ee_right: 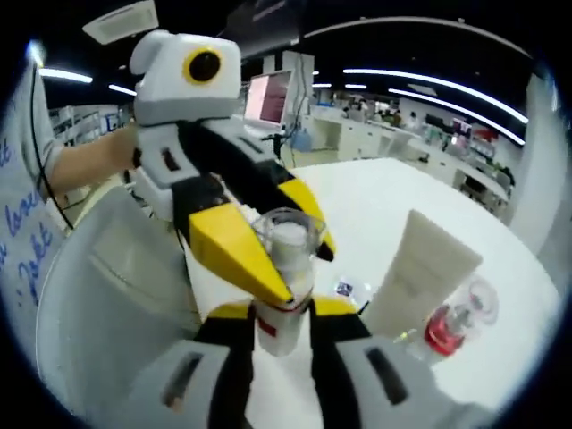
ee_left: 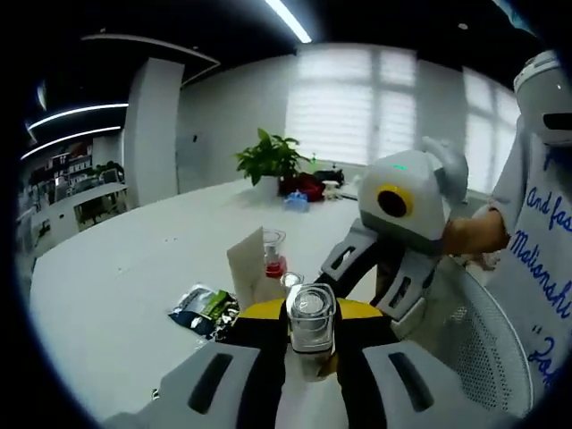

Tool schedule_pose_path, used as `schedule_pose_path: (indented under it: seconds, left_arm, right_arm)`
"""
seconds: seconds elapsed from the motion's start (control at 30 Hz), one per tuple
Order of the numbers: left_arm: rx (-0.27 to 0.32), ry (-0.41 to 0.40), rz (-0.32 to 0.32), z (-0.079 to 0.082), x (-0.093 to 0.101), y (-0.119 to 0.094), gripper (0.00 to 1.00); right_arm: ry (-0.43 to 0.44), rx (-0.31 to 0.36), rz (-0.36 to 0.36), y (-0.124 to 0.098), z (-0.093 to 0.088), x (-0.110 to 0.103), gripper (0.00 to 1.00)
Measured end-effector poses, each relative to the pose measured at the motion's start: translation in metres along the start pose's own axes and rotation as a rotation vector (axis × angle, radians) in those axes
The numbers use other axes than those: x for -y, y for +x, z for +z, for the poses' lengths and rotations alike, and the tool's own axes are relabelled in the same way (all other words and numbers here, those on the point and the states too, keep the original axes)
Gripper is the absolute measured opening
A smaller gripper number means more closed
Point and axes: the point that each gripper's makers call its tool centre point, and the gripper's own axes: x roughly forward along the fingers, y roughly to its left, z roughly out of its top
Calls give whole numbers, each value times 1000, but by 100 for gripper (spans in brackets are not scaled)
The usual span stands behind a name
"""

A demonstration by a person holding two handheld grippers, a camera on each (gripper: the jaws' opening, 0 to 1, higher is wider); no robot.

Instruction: Arrange the skincare products in the storage area until every visible bottle or jar stands upright without overlapping.

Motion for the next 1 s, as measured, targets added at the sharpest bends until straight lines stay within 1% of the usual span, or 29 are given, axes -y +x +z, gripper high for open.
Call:
schedule_pose_path:
  seconds: [0.1, 0.13, 0.37, 0.53, 0.6, 0.8, 0.93, 1.0]
  left_arm:
    - [-23, -5, 5, -6, -4, 0, 16]
    - [-48, 3, 3, -12, -6, 0, 16]
    - [-153, 59, -15, -34, -9, 2, 16]
    - [-206, 95, -31, -46, -11, 5, 16]
    - [-216, 98, -34, -49, -10, 8, 16]
    - [-235, 95, -38, -60, -17, 9, 16]
    - [-236, 91, -35, -65, -21, 10, 16]
    - [-228, 85, -30, -65, -24, 9, 16]
  right_arm:
    - [-12, -23, 30, 8, -4, -3, 23]
    - [-23, -35, 42, 11, -6, -4, 23]
    - [-95, -107, 93, 28, -20, -9, 23]
    - [-139, -137, 115, 38, -29, -14, 24]
    - [-161, -144, 116, 42, -32, -14, 24]
    - [-164, -164, 125, 51, -39, -11, 24]
    - [-171, -183, 124, 55, -44, -9, 24]
    - [-166, -173, 120, 56, -43, -9, 24]
